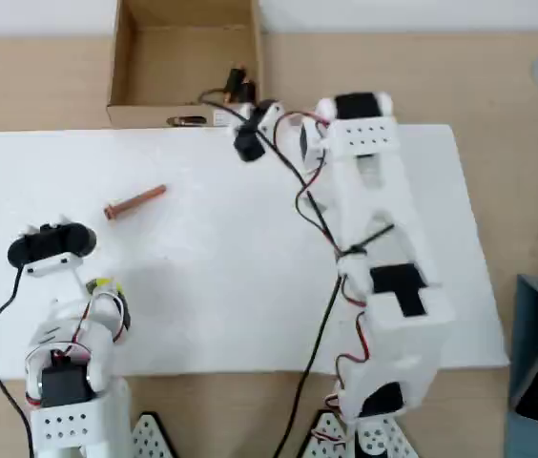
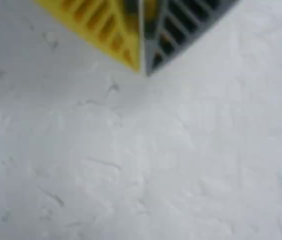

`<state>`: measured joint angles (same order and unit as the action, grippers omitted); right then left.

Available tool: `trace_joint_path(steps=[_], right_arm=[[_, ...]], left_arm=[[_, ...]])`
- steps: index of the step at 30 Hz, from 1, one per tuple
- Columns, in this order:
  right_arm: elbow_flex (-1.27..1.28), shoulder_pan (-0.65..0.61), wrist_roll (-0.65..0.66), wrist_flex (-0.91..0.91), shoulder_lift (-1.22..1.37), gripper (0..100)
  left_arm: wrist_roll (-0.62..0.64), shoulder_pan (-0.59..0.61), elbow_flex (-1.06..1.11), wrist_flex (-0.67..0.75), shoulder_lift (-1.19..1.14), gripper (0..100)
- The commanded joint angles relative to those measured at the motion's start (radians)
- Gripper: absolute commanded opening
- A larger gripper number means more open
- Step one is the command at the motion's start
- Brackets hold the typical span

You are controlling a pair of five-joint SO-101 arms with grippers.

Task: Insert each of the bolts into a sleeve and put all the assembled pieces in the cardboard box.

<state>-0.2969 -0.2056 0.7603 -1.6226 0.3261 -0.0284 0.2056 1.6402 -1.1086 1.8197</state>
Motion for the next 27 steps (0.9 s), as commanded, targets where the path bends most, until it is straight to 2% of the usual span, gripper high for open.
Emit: trace_joint_path(steps=[1, 9, 16, 22, 27], right_arm=[[-0.097, -0.010, -0.071, -0.084, -0.134, 1.1], [-0.088, -0.007, -0.190, -0.164, -0.366, 1.0], [0.117, -0.002, -0.245, -0.164, -0.624, 1.0], [0.360, 0.082, -0.292, -0.161, -0.832, 1.0], [0.493, 0.166, -0.379, -0.158, -0.970, 1.0]], left_arm=[[0.002, 0.012, -0.005, 0.017, 0.007, 0], [-0.006, 0.005, -0.005, 0.018, 0.007, 0], [-0.006, 0.003, -0.005, 0.018, 0.007, 0], [-0.006, 0.003, -0.005, 0.017, 0.007, 0], [0.000, 0.003, -0.023, 0.018, 0.007, 0]])
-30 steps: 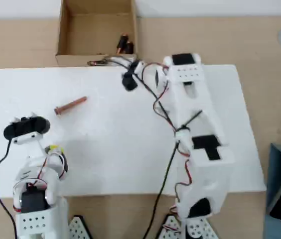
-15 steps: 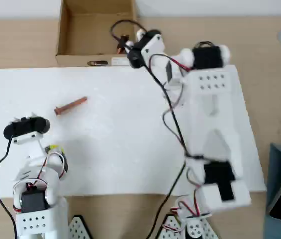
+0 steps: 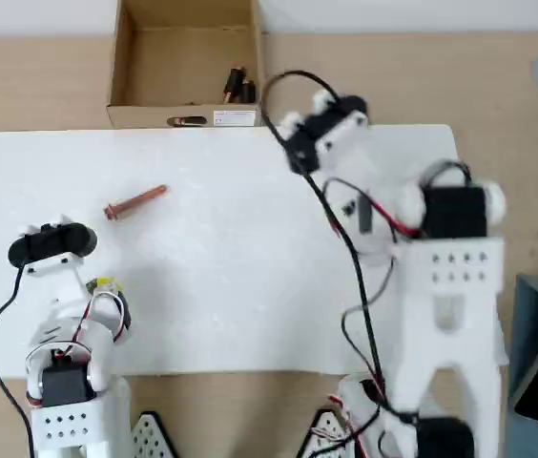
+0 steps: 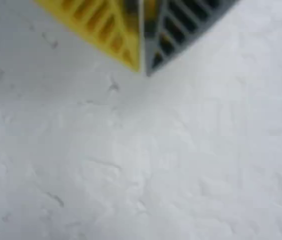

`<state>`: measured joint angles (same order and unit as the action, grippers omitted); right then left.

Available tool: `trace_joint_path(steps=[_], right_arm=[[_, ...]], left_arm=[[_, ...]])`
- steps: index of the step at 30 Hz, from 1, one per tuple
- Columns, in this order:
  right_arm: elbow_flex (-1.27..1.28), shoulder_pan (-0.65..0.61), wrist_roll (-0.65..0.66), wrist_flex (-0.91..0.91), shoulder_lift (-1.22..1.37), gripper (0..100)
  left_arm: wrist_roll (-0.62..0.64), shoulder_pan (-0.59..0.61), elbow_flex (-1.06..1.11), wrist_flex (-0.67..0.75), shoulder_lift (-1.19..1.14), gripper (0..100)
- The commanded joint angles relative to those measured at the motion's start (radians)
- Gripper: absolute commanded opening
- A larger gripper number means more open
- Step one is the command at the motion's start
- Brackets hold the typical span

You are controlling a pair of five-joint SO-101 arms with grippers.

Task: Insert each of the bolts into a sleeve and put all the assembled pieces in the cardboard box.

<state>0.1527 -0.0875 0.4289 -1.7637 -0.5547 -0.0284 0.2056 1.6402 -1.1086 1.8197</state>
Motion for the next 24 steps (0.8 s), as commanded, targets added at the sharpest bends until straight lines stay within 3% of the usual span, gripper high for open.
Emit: trace_joint_path(steps=[1, 10, 14, 24], right_arm=[[0.064, 0.067, -0.071, -0.017, -0.111, 1.0], [0.186, 0.265, -0.173, -0.017, -0.185, 1.0], [0.223, 0.337, -0.172, -0.008, -0.186, 1.0], [0.251, 0.426, -0.172, -0.003, -0.188, 1.0]], left_arm=[[0.000, 0.005, -0.044, 0.015, 0.007, 0], [0.002, -0.018, -0.311, 0.009, -0.108, 0], [0.052, -0.017, -0.503, 0.008, -0.374, 0], [0.338, -0.009, -1.037, -0.192, -1.116, 0]])
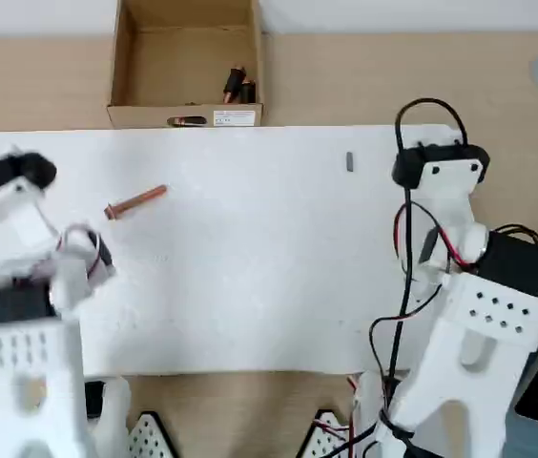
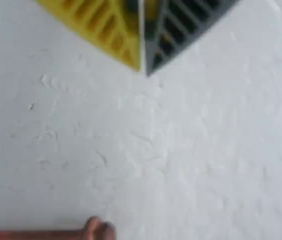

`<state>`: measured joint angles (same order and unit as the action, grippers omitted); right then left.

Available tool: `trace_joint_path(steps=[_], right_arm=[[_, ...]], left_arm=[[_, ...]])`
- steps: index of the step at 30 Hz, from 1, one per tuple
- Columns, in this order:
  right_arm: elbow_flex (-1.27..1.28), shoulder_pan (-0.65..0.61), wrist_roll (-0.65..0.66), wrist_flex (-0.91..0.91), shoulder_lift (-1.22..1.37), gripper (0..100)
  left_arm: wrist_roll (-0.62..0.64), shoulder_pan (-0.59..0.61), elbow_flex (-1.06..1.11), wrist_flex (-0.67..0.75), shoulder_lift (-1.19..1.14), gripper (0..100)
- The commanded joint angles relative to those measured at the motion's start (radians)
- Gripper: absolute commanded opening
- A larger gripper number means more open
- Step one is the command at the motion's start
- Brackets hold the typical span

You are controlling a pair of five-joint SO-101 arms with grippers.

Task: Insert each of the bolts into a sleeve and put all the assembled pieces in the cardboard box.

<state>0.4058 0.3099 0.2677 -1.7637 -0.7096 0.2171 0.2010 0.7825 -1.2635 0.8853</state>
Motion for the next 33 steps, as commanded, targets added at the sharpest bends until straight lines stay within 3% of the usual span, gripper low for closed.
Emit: trace_joint_path(steps=[1, 10, 17, 27, 33], right_arm=[[-0.002, 0.036, -0.011, -0.003, -0.033, 1.0], [-0.001, 0.113, -0.011, -0.003, -0.033, 1.0], [-0.001, 0.120, -0.009, -0.002, -0.031, 1.0], [0.104, 0.120, -0.011, 0.077, -0.033, 1.0], [0.120, 0.120, -0.011, 0.087, -0.033, 1.0]], left_arm=[[0.135, -0.006, -0.226, -0.054, -0.239, 0], [0.471, -0.015, -0.611, -0.206, -0.657, 0], [0.626, -0.029, -0.833, -0.245, -0.906, 0], [0.701, -0.129, -1.033, -0.229, -1.164, 1], [0.703, -0.121, -1.106, -0.232, -1.310, 13]])
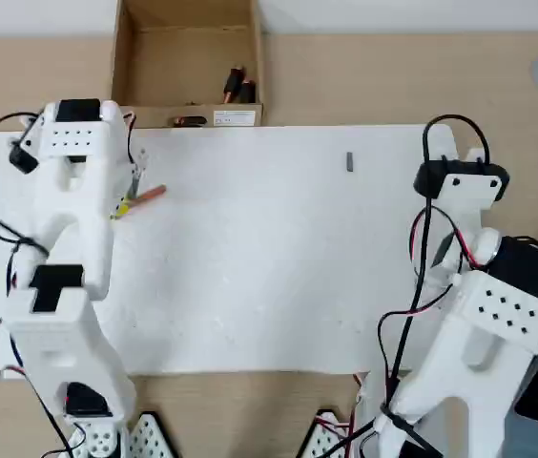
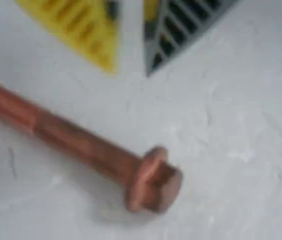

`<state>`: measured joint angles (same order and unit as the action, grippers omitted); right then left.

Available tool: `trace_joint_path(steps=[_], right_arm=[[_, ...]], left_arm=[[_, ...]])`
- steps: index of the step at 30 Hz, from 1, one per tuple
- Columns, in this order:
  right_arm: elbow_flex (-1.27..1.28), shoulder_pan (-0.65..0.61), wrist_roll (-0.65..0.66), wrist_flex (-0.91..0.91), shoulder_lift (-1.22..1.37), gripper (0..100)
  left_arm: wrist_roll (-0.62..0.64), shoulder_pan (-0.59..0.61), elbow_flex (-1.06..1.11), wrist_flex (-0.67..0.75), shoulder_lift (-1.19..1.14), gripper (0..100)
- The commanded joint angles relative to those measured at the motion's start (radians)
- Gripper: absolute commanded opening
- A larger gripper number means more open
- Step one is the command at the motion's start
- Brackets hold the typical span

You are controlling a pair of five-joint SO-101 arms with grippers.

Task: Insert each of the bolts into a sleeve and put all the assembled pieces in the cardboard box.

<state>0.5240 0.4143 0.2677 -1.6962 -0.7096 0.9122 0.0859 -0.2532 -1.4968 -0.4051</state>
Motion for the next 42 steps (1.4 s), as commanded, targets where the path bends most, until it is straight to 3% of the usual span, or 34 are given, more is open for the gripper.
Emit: trace_joint_path(steps=[1, 13, 23, 29, 42], right_arm=[[0.002, 0.016, -0.011, 0.020, -0.033, 1.0], [0.001, 0.016, -0.005, 0.018, -0.033, 1.0], [0.001, 0.016, -0.003, 0.018, -0.033, 1.0], [0.001, 0.016, -0.003, 0.018, -0.033, 1.0], [-0.001, 0.016, -0.003, 0.017, -0.035, 1.0]], left_arm=[[0.008, -0.006, -0.084, 0.002, -0.035, 14], [0.038, 0.051, -0.238, 0.002, -0.199, 14], [0.041, 0.060, -0.244, -0.046, -0.222, 14], [0.057, 0.058, -0.235, -0.040, -0.223, 21], [0.063, 0.060, -0.242, -0.061, -0.309, 21]])
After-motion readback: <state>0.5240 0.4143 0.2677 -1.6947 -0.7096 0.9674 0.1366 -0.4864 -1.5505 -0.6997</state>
